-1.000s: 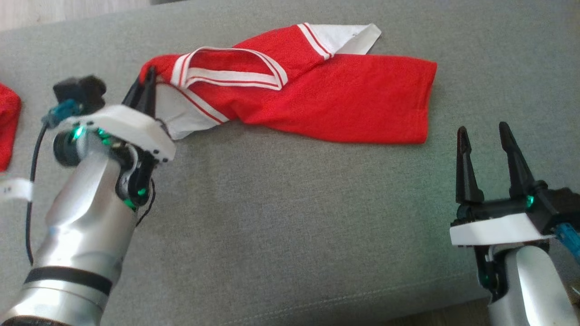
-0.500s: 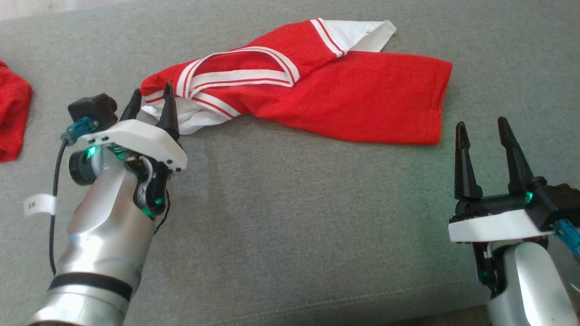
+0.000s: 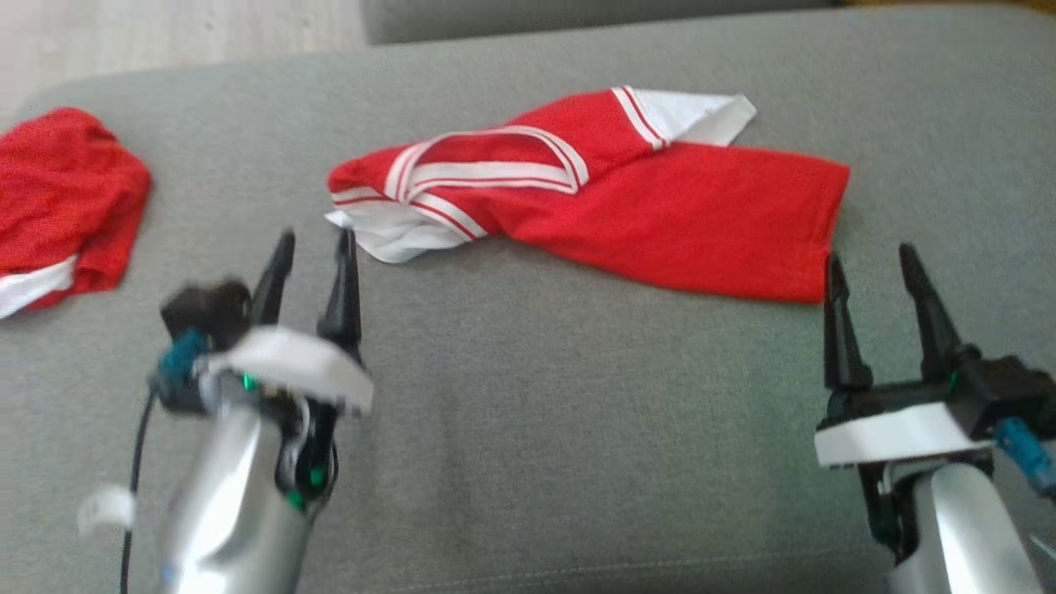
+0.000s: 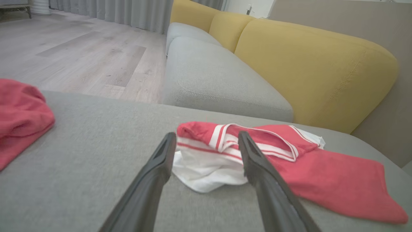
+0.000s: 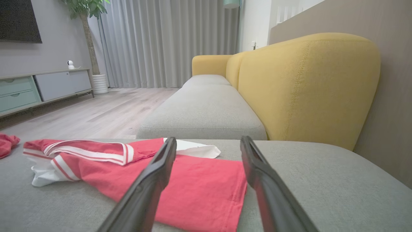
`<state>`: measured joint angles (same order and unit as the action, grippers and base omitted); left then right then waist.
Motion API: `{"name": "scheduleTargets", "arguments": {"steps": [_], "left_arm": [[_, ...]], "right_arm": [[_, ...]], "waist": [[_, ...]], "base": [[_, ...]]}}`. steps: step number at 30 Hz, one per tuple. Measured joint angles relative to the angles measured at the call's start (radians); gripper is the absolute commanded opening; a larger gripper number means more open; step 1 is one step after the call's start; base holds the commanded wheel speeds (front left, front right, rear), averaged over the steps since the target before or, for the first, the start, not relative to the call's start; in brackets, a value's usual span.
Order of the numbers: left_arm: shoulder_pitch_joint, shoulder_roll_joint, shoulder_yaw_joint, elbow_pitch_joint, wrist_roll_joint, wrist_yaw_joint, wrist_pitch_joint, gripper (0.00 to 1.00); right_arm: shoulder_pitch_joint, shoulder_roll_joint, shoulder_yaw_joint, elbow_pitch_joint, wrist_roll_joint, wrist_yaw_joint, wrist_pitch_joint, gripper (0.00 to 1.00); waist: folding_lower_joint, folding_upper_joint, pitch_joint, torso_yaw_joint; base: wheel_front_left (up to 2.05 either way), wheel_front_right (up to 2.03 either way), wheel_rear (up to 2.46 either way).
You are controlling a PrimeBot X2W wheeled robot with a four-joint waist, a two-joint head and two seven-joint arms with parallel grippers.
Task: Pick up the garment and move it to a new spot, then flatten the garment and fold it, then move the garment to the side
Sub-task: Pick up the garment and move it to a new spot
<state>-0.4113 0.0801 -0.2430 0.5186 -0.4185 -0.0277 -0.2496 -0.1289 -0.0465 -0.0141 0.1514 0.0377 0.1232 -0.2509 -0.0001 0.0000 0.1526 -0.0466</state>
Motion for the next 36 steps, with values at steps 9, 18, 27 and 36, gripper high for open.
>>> {"name": "scheduleTargets", "arguments": {"steps": [9, 18, 27, 36], "left_arm": [[0.255, -0.024, 0.080, -0.171, 0.080, -0.014, 0.000, 1.00], [0.392, -0.030, 0.107, -0.262, 0.118, 0.012, 0.000, 1.00], [0.417, -0.031, 0.094, -0.277, 0.122, 0.037, 0.000, 1.00], [0.427, -0.031, 0.090, -0.277, 0.122, 0.038, 0.000, 1.00]], "right_arm": [[0.059, 0.000, 0.013, 0.041, -0.004, 0.000, 0.000, 1.00], [0.122, 0.001, 0.045, 0.073, 0.021, 0.000, 0.000, 1.00], [0.122, 0.001, 0.064, 0.089, 0.035, 0.000, 0.000, 1.00], [0.122, 0.001, 0.064, 0.100, 0.040, 0.000, 0.000, 1.00]], "waist": [[-0.0001, 0.0000, -0.092, 0.048], [-0.0001, 0.0000, -0.147, 0.070], [0.0000, 0.0000, -0.160, 0.052], [0.0001, 0.0000, -0.164, 0.045]], "base": [[0.00, 0.00, 0.00], [0.00, 0.00, 0.00], [0.00, 0.00, 0.00], [0.00, 0.00, 0.00]]}}
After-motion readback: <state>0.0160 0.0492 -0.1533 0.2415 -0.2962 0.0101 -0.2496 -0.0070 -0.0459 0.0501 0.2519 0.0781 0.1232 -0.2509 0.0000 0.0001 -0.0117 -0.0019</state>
